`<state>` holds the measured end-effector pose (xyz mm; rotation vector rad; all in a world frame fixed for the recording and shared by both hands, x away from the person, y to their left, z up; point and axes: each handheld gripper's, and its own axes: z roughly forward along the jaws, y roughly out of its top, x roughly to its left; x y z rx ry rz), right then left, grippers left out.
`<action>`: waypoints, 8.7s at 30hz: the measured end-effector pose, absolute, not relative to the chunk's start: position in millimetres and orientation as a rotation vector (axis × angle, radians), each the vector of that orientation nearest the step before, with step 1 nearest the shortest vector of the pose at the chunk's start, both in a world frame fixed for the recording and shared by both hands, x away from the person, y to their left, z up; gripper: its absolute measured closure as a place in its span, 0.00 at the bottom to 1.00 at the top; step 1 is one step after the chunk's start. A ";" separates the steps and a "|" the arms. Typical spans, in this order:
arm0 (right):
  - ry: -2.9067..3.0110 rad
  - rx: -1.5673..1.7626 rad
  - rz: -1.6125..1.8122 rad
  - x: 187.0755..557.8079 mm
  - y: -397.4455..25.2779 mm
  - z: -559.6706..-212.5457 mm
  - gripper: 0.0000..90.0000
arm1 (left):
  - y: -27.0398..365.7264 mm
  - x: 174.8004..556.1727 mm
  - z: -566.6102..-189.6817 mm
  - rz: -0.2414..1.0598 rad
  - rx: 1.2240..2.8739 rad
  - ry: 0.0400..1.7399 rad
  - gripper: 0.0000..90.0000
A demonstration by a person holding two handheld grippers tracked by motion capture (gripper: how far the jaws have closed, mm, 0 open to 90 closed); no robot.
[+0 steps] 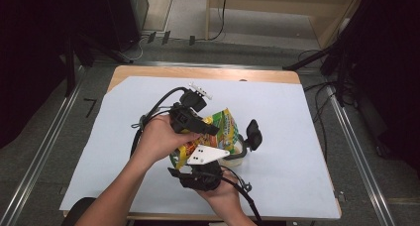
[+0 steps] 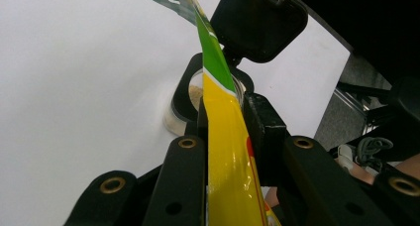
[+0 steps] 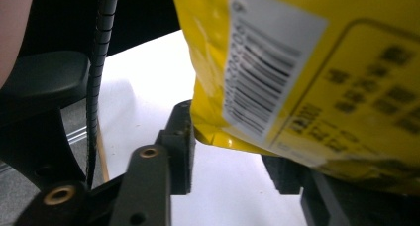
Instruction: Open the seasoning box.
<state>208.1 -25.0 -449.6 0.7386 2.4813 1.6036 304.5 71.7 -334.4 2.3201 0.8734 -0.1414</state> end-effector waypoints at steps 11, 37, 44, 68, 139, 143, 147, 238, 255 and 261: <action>2.493 0.735 1.623 208.1 -21.3 -449.8 0.71 | 70.2 299.6 -329.4 -0.141 2.318 0.865 0.88; 2.500 0.760 1.642 212.5 -22.9 -445.0 0.73 | 75.2 308.9 -331.5 -0.121 2.262 0.862 0.86; 2.494 0.760 1.643 214.6 -24.0 -442.9 0.73 | 73.8 310.7 -330.7 -0.111 2.264 0.852 0.83; 2.483 0.810 1.647 219.3 -25.9 -442.3 0.68 | 62.9 323.5 -330.9 -0.134 2.317 0.845 0.87; 2.474 0.833 1.674 218.0 -28.0 -439.1 0.76 | 61.8 312.8 -324.8 -0.089 2.277 0.814 0.85; 2.479 0.834 1.669 217.4 -26.8 -440.5 0.76 | 61.6 312.8 -325.8 -0.084 2.289 0.809 0.86; 2.478 0.834 1.666 217.5 -27.1 -440.6 0.76 | 60.7 311.6 -326.0 -0.076 2.288 0.798 0.86; 2.476 0.824 1.650 216.6 -27.4 -439.5 0.77 | 57.6 307.9 -325.2 -0.050 2.295 0.768 0.85; 2.478 0.823 1.648 216.4 -27.1 -439.6 0.78 | 57.5 308.0 -325.3 -0.053 2.297 0.771 0.85; 2.478 0.822 1.646 216.4 -27.0 -439.6 0.78 | 58.5 309.3 -326.0 -0.078 2.282 0.793 0.86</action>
